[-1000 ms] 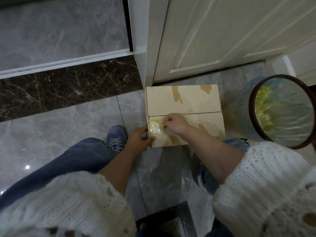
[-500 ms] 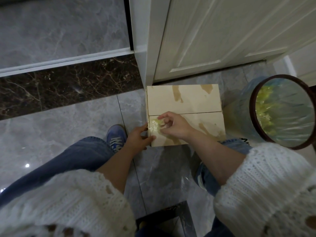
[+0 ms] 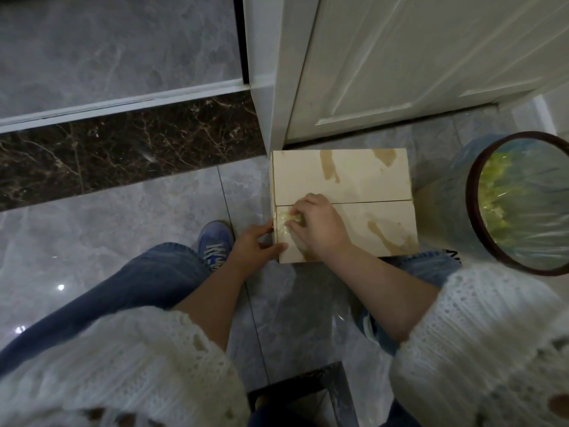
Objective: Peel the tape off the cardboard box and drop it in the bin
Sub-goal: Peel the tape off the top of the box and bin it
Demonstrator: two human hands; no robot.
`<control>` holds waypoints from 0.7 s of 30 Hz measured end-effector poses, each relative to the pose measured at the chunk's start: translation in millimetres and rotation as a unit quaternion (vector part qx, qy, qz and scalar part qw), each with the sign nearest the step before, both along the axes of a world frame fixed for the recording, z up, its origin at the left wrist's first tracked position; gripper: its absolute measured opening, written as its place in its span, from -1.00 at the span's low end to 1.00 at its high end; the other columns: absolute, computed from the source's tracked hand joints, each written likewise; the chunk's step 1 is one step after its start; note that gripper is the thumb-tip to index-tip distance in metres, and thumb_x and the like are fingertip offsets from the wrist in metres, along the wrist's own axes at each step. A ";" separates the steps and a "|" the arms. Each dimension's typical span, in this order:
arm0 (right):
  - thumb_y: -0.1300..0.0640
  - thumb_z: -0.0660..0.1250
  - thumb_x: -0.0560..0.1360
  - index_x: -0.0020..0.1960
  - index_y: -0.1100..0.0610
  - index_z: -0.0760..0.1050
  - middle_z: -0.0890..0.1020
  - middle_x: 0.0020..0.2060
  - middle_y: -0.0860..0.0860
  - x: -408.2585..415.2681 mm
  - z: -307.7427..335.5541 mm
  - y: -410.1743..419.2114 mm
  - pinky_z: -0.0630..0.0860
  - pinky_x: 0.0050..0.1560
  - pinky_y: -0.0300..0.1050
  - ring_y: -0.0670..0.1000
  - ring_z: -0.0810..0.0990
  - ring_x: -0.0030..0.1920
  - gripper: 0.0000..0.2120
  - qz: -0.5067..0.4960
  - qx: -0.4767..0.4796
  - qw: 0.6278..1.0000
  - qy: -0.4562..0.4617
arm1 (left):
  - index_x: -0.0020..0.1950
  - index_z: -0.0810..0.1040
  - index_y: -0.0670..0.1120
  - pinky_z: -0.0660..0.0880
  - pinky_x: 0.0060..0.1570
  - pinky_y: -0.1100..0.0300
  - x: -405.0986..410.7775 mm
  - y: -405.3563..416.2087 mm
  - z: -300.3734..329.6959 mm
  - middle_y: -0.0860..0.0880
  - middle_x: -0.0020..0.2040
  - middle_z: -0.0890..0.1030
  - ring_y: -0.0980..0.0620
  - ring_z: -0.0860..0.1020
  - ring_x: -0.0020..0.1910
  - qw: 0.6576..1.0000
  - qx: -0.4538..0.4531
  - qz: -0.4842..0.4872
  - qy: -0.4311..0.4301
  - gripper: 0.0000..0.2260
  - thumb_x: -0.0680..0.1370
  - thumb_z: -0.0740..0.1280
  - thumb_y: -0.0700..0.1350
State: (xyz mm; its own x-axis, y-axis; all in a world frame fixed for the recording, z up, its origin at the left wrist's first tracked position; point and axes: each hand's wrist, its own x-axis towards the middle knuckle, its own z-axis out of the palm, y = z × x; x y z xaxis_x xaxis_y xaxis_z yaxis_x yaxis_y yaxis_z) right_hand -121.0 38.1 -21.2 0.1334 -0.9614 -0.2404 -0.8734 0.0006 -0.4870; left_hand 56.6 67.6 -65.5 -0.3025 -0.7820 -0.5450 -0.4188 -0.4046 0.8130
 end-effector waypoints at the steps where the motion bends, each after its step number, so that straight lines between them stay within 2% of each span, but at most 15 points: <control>1: 0.13 0.47 0.44 0.02 0.13 0.63 0.59 -0.06 0.06 1.2 -1.1 1.2 0.58 -0.06 0.05 0.11 0.56 0.00 -0.83 -0.002 -0.004 1.000 0.004 | 0.40 0.57 -0.06 0.50 -0.09 0.50 0.5 0.5 -2.4 0.01 0.19 0.61 0.03 0.61 0.13 1.000 0.002 0.004 -0.003 -0.59 0.55 0.49 -0.12; 6: 0.25 0.38 0.48 0.00 0.17 0.62 0.63 -0.09 0.12 5.3 -4.4 3.1 0.58 -0.10 0.07 0.16 0.59 -0.07 -0.89 -0.028 0.000 1.000 -0.013 | 0.41 0.53 0.00 0.46 -0.15 0.57 0.5 0.8 -3.8 0.17 0.10 0.53 0.22 0.55 -0.01 1.000 0.010 0.004 -0.005 -0.57 0.56 0.48 -0.09; 8: 0.27 0.36 0.48 -0.05 0.17 0.62 0.66 -0.12 0.10 6.2 -5.8 1.7 0.57 -0.05 0.00 0.13 0.61 -0.08 -0.91 -0.069 0.025 0.996 -0.047 | 0.41 0.54 0.00 0.51 -0.11 0.51 1.8 0.5 -7.0 0.13 0.14 0.57 0.17 0.58 0.04 1.000 0.011 0.004 0.001 -0.57 0.55 0.49 -0.07; 9: 0.28 0.36 0.49 -0.06 0.17 0.62 0.68 -0.12 0.09 6.9 -5.0 0.9 0.54 -0.03 -0.10 0.09 0.62 -0.08 -0.92 -0.099 0.043 0.992 -0.067 | 0.42 0.55 0.00 0.54 -0.06 0.47 2.3 0.3 -8.2 0.08 0.18 0.59 0.12 0.60 0.09 1.000 0.011 0.004 0.004 -0.56 0.54 0.49 -0.05; 11: 0.28 0.35 0.52 -0.05 0.18 0.63 0.69 -0.09 0.07 10.8 -1.5 -1.6 0.39 -0.09 -0.34 0.02 0.61 -0.09 -0.91 -0.177 0.097 0.973 -0.113 | 0.42 0.56 0.01 0.58 -0.01 0.40 1.4 -0.3 -6.3 0.07 0.21 0.60 0.10 0.62 0.09 1.000 0.012 -0.001 -0.002 -0.55 0.53 0.50 -0.03; 12: 0.25 0.35 0.53 -0.04 0.17 0.63 0.69 -0.07 0.07 15.3 -0.1 -4.0 0.34 -0.10 -0.38 -0.01 0.58 -0.08 -0.91 -0.209 0.131 0.960 -0.135 | 0.40 0.56 0.01 0.57 -0.05 0.44 1.5 -0.8 -5.1 0.11 0.17 0.60 0.15 0.62 0.04 1.000 0.013 -0.002 -0.008 -0.56 0.53 0.51 -0.04; 14: 0.17 0.35 0.56 -0.02 0.10 0.62 0.67 -0.01 0.03 25.8 1.3 -9.7 0.39 0.02 -0.30 -0.03 0.57 0.00 -0.93 -0.247 0.205 0.931 -0.172 | 0.31 0.56 0.04 0.48 -0.15 0.53 1.1 -2.1 -1.1 0.23 0.04 0.53 0.27 0.56 -0.10 1.000 0.007 -0.003 -0.023 -0.65 0.54 0.50 -0.07; 17: 0.11 0.38 0.55 -0.12 0.00 0.59 0.66 -0.03 -0.03 36.8 2.6 -17.3 0.48 0.21 -0.08 0.02 0.60 0.10 -0.92 -0.281 0.260 0.898 -0.219 | 0.26 0.58 0.01 0.43 -0.18 0.56 -0.3 -1.1 -1.7 0.26 -0.04 0.48 0.26 0.52 -0.12 0.999 -0.002 -0.004 -0.044 -0.69 0.54 0.50 -0.04; 19: 0.15 0.39 0.55 -0.09 0.07 0.61 0.65 -0.06 0.00 37.0 5.1 -18.3 0.49 0.15 -0.13 0.01 0.59 0.05 -0.95 -0.323 0.267 0.869 -0.262 | 0.28 0.60 -0.01 0.45 -0.13 0.53 -1.1 -0.1 -1.5 0.23 -0.03 0.52 0.26 0.54 -0.11 0.999 0.001 0.006 -0.041 -0.67 0.53 0.51 -0.04; 21: 0.18 0.40 0.55 0.00 0.16 0.64 0.64 -0.07 0.02 34.8 7.7 -18.7 0.48 0.04 -0.21 -0.02 0.58 -0.01 -0.92 -0.351 0.276 0.846 -0.292 | 0.29 0.60 -0.01 0.54 0.01 0.39 -1.8 0.0 -1.0 0.15 0.03 0.55 0.20 0.58 -0.05 0.999 0.015 0.021 -0.030 -0.62 0.50 0.54 -0.05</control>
State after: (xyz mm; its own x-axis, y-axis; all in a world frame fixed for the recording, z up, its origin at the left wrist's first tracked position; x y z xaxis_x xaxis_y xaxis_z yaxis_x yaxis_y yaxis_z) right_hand -86.2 19.4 -13.5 -0.1720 -0.6158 -0.7689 -0.1737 0.7872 -0.5917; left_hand 54.8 67.6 -66.5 -0.2357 -0.7768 -0.5839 -0.4478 -0.4465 0.7747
